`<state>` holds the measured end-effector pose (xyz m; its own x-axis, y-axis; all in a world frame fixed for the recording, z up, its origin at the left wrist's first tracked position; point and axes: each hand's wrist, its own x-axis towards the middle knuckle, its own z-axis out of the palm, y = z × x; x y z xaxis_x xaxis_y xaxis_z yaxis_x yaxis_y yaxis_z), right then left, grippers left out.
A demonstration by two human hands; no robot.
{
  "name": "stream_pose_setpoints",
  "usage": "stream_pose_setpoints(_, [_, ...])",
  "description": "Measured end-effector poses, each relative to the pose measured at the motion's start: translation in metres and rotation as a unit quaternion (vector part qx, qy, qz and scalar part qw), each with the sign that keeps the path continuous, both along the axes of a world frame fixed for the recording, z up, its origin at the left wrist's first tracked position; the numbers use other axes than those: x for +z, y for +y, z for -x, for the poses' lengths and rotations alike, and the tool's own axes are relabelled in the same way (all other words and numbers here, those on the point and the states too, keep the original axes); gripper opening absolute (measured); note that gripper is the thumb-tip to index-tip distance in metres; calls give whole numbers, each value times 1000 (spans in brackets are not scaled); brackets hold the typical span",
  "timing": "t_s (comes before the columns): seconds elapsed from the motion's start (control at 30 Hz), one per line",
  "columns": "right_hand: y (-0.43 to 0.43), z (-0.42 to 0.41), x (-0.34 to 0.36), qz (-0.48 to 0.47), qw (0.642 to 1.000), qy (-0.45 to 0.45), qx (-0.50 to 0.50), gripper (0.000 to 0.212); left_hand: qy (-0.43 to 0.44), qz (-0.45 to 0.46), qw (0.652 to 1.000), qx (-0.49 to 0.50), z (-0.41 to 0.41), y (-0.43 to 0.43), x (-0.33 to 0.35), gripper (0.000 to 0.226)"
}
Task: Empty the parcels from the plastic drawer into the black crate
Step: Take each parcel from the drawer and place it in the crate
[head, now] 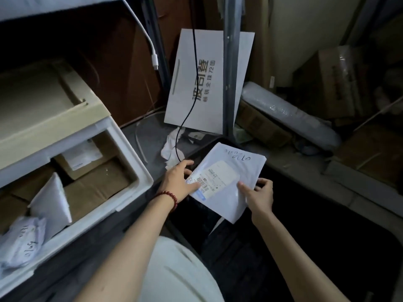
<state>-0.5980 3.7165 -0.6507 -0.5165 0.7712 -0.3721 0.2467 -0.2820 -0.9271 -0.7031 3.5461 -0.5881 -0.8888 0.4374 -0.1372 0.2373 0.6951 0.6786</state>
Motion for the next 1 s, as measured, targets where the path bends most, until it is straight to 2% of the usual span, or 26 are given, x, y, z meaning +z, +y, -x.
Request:
stream_pose_setpoints(0.1, [-4, 16, -16, 3, 999, -24, -25, 43, 24, 40, 999, -7, 15, 15, -16, 64])
stream_pose_setpoints(0.27, [-5, 39, -38, 15, 997, -53, -49, 38, 38, 18, 999, 15, 6, 36, -59, 62])
stream_pose_setpoints(0.47, [0, 61, -58, -1, 992, -94, -82, 33, 51, 62, 995, -52, 19, 49, -83, 60])
stream_pose_setpoints(0.63, [-1, 80, -66, -9, 989, -120, -86, 34, 39, 161, 977, -132, 35, 42, -94, 61])
stream_pose_setpoints(0.8, [-5, 98, -67, 3, 988, -137, -77, 38, -29, 273, 946, -172, 39, 33, -104, 60])
stream_pose_setpoints(0.9, [3, 97, -66, -44, 981, -186, -33, 51, -53, 358, 910, -202, 35, 32, -102, 59])
stream_pose_setpoints(1.0, [10, 90, -65, -123, 963, -235, 40, 80, 13, 378, 903, -202, 31, 32, -94, 59])
